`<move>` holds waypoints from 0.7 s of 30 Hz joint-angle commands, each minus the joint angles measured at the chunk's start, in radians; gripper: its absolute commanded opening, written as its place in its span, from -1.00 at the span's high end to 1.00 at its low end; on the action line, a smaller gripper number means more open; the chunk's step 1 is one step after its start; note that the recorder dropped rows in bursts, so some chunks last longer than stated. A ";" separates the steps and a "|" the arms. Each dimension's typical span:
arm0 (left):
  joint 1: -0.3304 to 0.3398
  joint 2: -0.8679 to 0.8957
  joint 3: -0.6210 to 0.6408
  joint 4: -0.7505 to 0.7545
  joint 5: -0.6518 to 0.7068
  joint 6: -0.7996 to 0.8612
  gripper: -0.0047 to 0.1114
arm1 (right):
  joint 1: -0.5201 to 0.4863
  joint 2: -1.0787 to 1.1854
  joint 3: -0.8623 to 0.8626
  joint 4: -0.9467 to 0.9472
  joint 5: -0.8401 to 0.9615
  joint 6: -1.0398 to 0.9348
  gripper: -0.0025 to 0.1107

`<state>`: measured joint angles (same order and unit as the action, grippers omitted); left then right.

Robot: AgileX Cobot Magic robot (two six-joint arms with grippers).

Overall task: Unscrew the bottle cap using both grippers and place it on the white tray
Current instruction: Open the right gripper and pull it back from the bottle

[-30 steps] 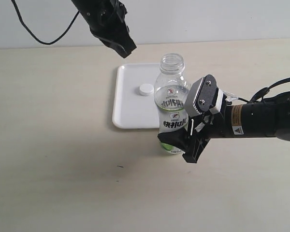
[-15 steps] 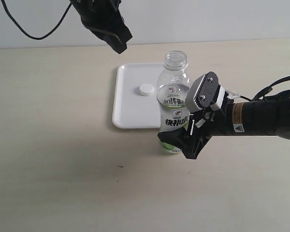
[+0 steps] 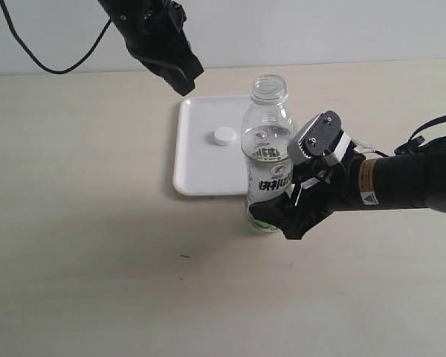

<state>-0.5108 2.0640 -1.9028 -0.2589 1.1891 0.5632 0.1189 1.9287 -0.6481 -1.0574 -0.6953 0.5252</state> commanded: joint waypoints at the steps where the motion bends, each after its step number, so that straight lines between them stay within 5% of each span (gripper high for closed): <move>1: 0.002 -0.015 0.003 -0.012 -0.008 0.001 0.92 | -0.003 -0.038 0.003 -0.050 0.009 0.035 -0.45; 21: 0.002 -0.015 0.003 -0.024 0.000 0.001 0.92 | -0.005 -0.330 0.003 -0.461 0.090 0.432 -0.45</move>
<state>-0.5108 2.0640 -1.9028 -0.2695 1.1891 0.5651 0.1189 1.6409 -0.6463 -1.4991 -0.6087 0.9312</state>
